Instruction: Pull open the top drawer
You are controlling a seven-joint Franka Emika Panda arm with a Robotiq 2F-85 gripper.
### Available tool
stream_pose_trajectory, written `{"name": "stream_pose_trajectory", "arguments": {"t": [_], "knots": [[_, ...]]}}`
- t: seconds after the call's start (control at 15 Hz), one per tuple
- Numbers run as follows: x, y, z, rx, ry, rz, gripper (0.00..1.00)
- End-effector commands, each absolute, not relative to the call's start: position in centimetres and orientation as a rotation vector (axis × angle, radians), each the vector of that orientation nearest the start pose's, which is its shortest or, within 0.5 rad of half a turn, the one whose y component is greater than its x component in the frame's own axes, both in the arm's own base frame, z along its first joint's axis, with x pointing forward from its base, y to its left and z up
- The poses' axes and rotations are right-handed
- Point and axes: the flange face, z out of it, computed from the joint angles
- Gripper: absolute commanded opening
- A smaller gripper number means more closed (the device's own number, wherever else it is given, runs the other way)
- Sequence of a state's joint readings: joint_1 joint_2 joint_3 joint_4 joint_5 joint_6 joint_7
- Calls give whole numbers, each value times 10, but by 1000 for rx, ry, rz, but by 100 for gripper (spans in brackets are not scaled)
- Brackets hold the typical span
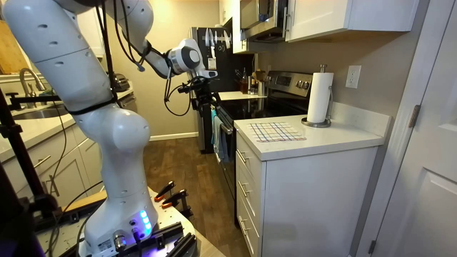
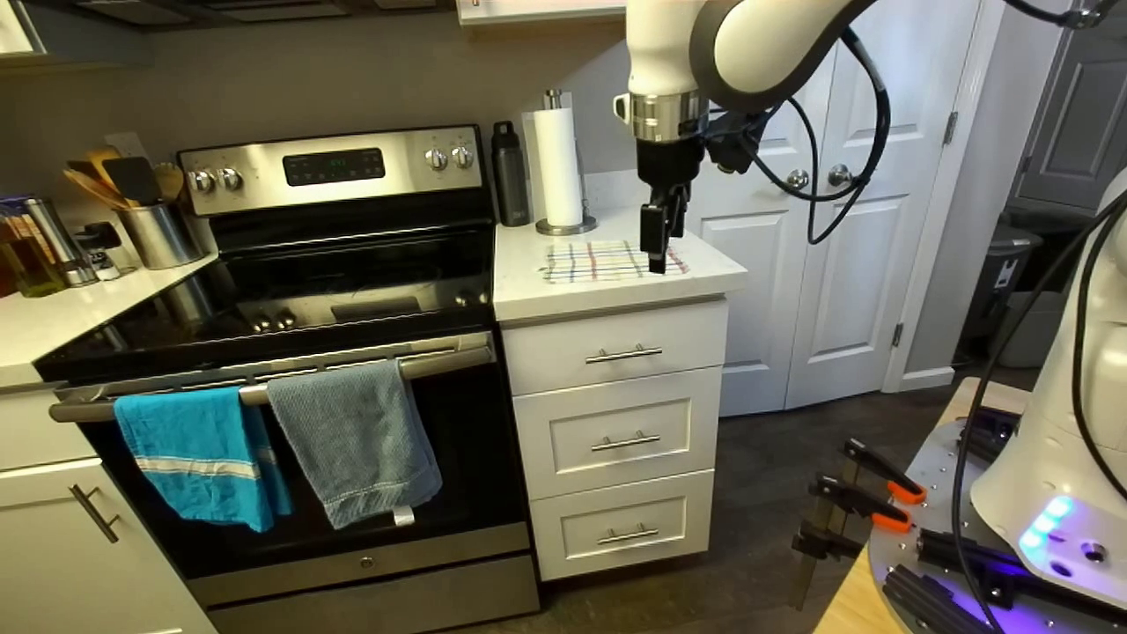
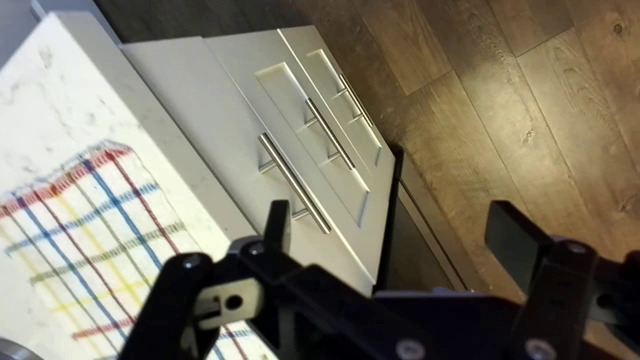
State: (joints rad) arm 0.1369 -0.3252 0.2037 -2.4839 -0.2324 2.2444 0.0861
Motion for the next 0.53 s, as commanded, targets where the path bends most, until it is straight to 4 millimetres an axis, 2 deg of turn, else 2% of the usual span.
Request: {"name": "stream_pose_trajectory", "arguments": {"t": [0.0, 0.13, 0.47], "knots": [[430, 175, 396, -3255, -971, -269, 100], [437, 186, 379, -3250, -1122, -309, 100], [462, 168, 327, -3258, -1258, -282, 100]]}}
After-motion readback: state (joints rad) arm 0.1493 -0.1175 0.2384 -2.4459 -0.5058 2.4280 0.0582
